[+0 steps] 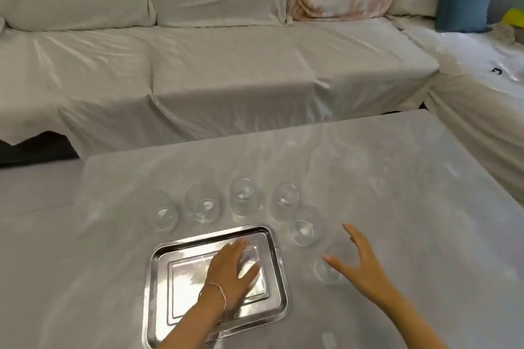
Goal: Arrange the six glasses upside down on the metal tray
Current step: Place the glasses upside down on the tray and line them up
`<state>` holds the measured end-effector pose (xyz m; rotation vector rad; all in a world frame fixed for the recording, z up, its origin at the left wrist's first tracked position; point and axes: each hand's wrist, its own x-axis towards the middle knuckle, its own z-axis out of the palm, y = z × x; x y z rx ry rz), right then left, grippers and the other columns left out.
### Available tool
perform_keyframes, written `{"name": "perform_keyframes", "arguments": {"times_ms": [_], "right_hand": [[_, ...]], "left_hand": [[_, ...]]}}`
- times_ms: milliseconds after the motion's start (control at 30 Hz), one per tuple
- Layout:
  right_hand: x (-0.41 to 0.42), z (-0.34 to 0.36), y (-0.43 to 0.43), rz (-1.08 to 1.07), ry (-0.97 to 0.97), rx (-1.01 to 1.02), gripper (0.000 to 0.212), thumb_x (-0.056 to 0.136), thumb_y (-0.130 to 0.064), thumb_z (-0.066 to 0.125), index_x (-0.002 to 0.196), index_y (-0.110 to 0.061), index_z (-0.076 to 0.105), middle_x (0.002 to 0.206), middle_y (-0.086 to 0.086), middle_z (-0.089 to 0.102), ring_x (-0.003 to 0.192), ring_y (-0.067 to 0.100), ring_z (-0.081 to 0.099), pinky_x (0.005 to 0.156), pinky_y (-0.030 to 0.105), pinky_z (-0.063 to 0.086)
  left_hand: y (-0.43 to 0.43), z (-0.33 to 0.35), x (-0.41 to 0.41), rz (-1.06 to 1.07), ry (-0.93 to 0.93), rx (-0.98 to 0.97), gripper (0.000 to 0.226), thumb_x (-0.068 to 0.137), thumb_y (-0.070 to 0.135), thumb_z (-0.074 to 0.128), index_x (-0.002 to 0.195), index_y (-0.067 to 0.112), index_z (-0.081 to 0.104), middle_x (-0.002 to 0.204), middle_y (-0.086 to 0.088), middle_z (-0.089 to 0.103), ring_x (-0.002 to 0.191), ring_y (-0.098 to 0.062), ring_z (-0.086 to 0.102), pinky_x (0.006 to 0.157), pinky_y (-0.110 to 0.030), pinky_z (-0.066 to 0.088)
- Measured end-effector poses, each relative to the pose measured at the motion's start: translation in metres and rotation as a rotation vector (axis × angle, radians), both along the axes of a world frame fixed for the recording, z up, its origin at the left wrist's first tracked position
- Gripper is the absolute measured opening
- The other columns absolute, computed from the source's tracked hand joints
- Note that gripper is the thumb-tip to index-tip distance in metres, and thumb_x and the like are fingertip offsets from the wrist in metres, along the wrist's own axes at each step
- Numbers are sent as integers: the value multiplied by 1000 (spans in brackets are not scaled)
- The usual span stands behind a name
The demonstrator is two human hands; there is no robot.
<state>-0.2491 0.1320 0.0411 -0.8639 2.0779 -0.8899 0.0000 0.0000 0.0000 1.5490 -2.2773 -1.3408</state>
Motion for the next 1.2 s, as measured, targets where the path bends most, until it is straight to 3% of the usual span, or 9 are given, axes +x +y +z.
{"name": "perform_keyframes", "arguments": {"times_ms": [233, 367, 433, 500, 567, 633, 900, 1067, 1200], "right_hand": [[-7, -67, 14, 50, 160, -107, 87, 50, -64, 79, 126, -51, 39, 124, -30, 44, 112, 1, 53, 92, 24, 43], [-11, -73, 15, 55, 240, -138, 80, 46, -72, 74, 117, -54, 43, 112, -34, 51, 103, -10, 54, 85, 20, 45], [-10, -75, 14, 66, 269, -163, 76, 44, -74, 73, 113, -55, 45, 108, -33, 53, 100, -11, 55, 82, 19, 45], [-11, -74, 12, 76, 283, -177, 73, 43, -75, 71, 109, -55, 45, 107, -30, 55, 99, -8, 57, 81, 20, 45], [-11, -74, 11, 84, 285, -184, 71, 44, -74, 72, 107, -53, 46, 109, -26, 56, 99, -4, 58, 83, 23, 46], [-10, -74, 12, 85, 293, -193, 65, 48, -67, 75, 105, -52, 47, 109, -25, 57, 100, -3, 58, 84, 24, 47], [-3, -65, 18, 48, 283, -205, 68, 59, -50, 81, 117, -32, 51, 110, -11, 58, 96, 9, 60, 79, 25, 46], [19, -47, 27, -103, 90, -446, 53, 60, -47, 81, 104, -32, 57, 103, -13, 61, 90, 1, 63, 67, 13, 47], [54, -20, 21, -103, -112, -605, 43, 64, -54, 76, 99, -39, 58, 105, -10, 63, 93, 1, 63, 69, 18, 48]], "left_hand": [[2, -96, -10, -375, -322, -388, 64, 84, 67, 16, 143, 46, 1, 157, 12, -8, 144, -23, -16, 108, -41, -24], [4, -99, -14, -437, -393, -584, 63, 85, 66, 14, 133, 39, 45, 142, 3, 47, 137, -35, 25, 104, -50, 7], [7, -100, -16, -418, -412, -649, 64, 86, 66, 13, 130, 38, 50, 137, 3, 53, 133, -32, 34, 101, -50, 12], [4, -105, -13, -394, -377, -632, 64, 83, 70, 10, 139, 44, 28, 150, 5, 32, 141, -32, 22, 107, -49, -2], [0, -116, -12, -366, -320, -599, 66, 76, 75, 5, 135, 51, -12, 155, 12, -9, 141, -24, -19, 106, -47, -24], [0, -125, -11, -372, -328, -594, 65, 75, 76, 3, 128, 53, -26, 154, 13, -19, 137, -19, -30, 104, -45, -31], [8, -102, -10, -349, -297, -546, 66, 86, 65, 24, 144, 42, 3, 159, 8, -1, 145, -20, -10, 114, -47, -12], [39, -61, -13, -137, 138, -345, 70, 85, 62, 34, 144, 25, 26, 154, 4, 23, 143, -15, 13, 116, -33, 13], [72, -22, -17, 22, 546, 68, 74, 72, 68, 37, 133, 27, 44, 139, 1, 50, 124, -10, 46, 103, -27, 33]]}}
